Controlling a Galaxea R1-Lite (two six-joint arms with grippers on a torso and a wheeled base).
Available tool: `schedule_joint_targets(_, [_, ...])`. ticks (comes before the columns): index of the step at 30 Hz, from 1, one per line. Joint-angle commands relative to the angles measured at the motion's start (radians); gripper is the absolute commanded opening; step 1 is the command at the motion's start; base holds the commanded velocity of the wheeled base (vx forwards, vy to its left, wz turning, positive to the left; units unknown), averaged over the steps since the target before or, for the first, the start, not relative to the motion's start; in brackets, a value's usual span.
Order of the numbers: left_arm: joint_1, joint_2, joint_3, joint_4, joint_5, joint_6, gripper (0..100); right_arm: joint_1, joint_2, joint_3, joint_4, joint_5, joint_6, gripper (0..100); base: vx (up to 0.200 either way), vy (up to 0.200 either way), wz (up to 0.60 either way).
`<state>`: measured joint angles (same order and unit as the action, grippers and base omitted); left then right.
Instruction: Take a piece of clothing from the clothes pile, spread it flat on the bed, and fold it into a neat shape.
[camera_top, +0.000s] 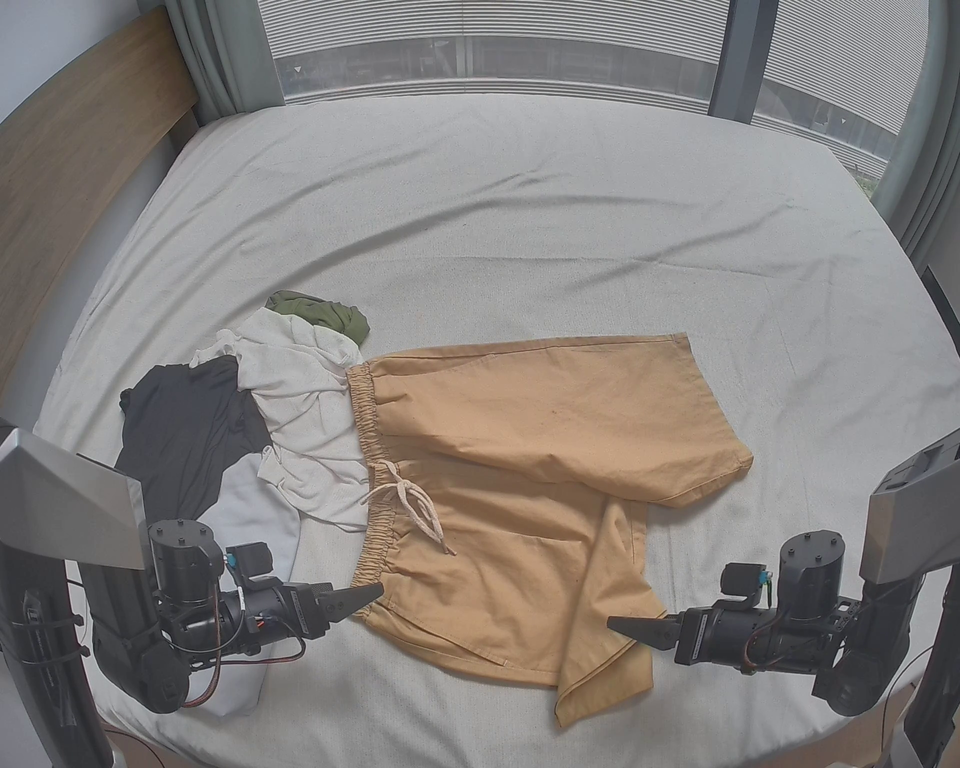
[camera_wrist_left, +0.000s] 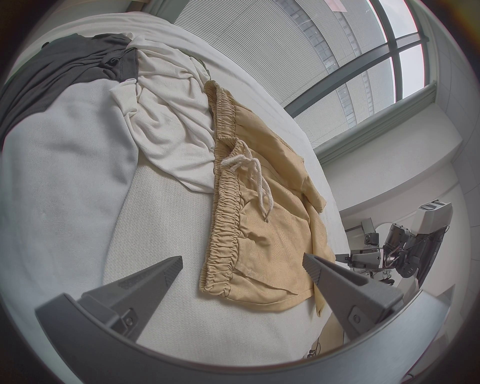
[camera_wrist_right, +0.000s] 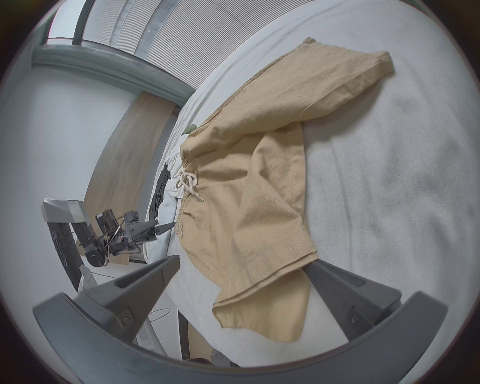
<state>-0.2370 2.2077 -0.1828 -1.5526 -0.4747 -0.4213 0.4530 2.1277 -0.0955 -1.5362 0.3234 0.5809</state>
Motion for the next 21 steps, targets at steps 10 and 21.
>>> schedule_joint_targets(10, [0.001, 0.003, -0.006, -0.001, -0.001, -0.001, 100, -0.094, -0.020, -0.055, 0.007, 0.000, -0.004, 100, 0.000, 0.000, 0.00])
schedule_joint_targets(21, [-0.001, 0.003, -0.006, -0.001, 0.001, -0.001, 100, -0.054, -0.089, -0.076, 0.007, -0.006, 0.001, 100, 0.000, 0.000, 0.00])
